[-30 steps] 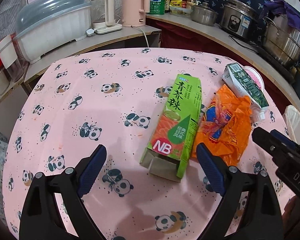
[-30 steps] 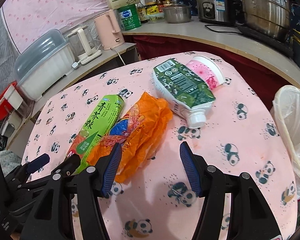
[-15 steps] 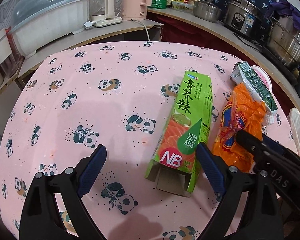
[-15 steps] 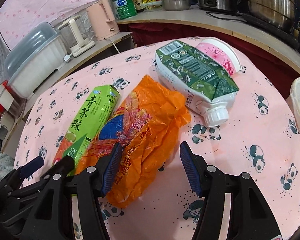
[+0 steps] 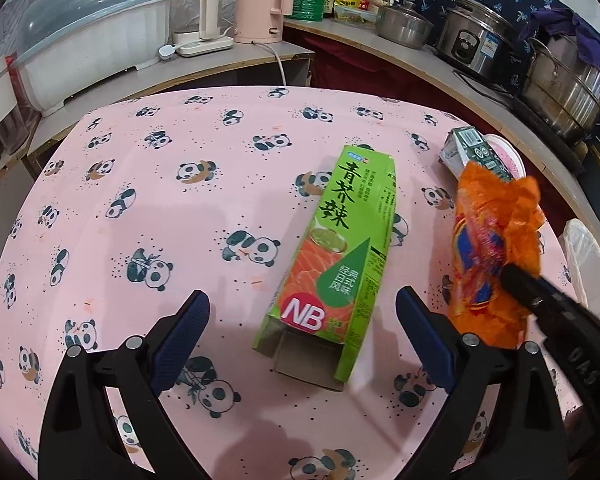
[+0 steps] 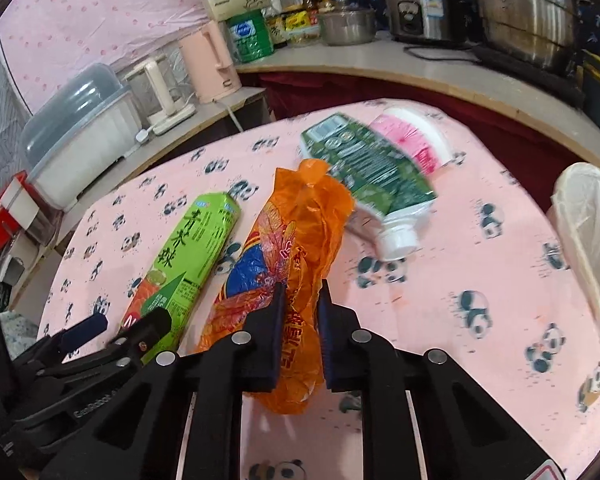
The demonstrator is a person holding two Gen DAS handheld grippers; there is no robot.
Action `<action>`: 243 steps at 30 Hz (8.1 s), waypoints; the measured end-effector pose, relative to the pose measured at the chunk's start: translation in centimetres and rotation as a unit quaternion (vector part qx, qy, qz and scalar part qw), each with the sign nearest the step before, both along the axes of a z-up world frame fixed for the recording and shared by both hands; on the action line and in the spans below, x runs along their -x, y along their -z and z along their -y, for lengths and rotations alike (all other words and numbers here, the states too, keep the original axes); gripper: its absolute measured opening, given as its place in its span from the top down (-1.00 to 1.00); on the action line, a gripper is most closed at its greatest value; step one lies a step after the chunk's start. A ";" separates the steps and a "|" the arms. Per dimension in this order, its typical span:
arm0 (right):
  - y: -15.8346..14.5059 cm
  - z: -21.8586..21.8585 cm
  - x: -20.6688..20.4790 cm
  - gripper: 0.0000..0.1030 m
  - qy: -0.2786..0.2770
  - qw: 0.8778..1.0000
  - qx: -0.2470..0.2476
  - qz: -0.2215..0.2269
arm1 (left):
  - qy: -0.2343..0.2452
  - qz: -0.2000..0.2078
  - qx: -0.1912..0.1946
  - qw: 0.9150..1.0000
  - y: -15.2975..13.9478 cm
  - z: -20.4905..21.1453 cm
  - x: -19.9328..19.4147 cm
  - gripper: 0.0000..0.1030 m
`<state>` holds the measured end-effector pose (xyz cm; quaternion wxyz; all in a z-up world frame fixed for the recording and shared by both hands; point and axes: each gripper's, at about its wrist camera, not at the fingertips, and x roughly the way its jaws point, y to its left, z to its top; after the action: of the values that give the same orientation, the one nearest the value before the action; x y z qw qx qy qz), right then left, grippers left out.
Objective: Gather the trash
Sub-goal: 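Grasp the orange printed bag with the right tool while the left tool grasps the green NB carton, then lift and carry the green carton and orange bag over the bin, then open the left tool to drop the green carton while the right tool releases the orange bag, then move both open tools back over the squeeze pouch and pink cup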
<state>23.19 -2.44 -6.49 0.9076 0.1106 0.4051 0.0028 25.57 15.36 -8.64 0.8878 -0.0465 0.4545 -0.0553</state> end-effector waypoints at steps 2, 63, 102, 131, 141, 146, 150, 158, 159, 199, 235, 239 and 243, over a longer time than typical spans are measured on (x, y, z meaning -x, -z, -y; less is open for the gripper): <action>-0.6 0.8 0.3 0.72 0.010 1.000 -0.004 0.006 | 0.002 -0.004 0.001 1.000 0.3 0.3 -0.2 -0.74; -4.5 11.6 8.6 0.72 0.093 0.993 -0.050 0.054 | 0.121 0.040 0.008 0.992 -6.6 13.9 7.2 0.65; -1.5 14.7 9.5 0.71 0.110 0.992 -0.060 0.028 | 0.106 -0.040 -0.001 0.994 -0.2 16.3 6.4 0.01; -4.2 21.4 13.4 0.71 0.166 0.982 -0.062 0.066 | 0.193 0.002 0.009 0.981 -5.0 24.1 8.8 0.57; -5.2 25.7 14.5 0.72 0.212 0.972 -0.060 0.085 | 0.232 0.036 0.015 0.972 -8.4 28.9 8.1 0.57; -4.9 28.0 15.1 0.72 0.237 0.966 -0.063 0.085 | 0.260 0.036 0.015 0.965 -8.5 31.9 7.5 0.57; -4.4 29.1 15.3 0.72 0.253 0.962 -0.065 0.083 | 0.276 0.022 0.023 0.961 -7.8 33.7 6.8 0.57; -3.4 31.1 15.3 0.71 0.280 0.954 -0.069 0.078 | 0.303 0.002 0.031 0.952 -6.3 36.1 5.2 0.56; -3.3 31.3 15.3 0.71 0.281 0.954 -0.069 0.077 | 0.304 0.002 0.032 0.952 -6.3 36.3 5.2 0.55; -3.9 27.4 10.2 0.30 0.237 0.968 -0.037 0.074 | 0.177 0.049 0.021 0.983 -7.2 28.9 1.8 -0.36; -2.9 11.6 3.6 0.25 0.071 0.996 -0.034 0.030 | 0.004 0.040 -0.017 0.999 -5.8 11.1 0.0 -0.55; -2.1 9.4 2.2 0.25 0.047 0.998 -0.029 0.019 | 0.005 0.042 -0.019 0.999 -5.6 9.7 -0.2 -0.55; -1.2 8.0 0.8 0.25 0.031 0.999 -0.028 0.009 | 0.005 0.040 -0.016 0.999 -5.2 8.7 -0.5 -0.55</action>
<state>22.40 -10.42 -5.29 0.9072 0.1488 0.3933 -0.0132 26.03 6.66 -3.48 0.9055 -0.0276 0.4198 -0.0544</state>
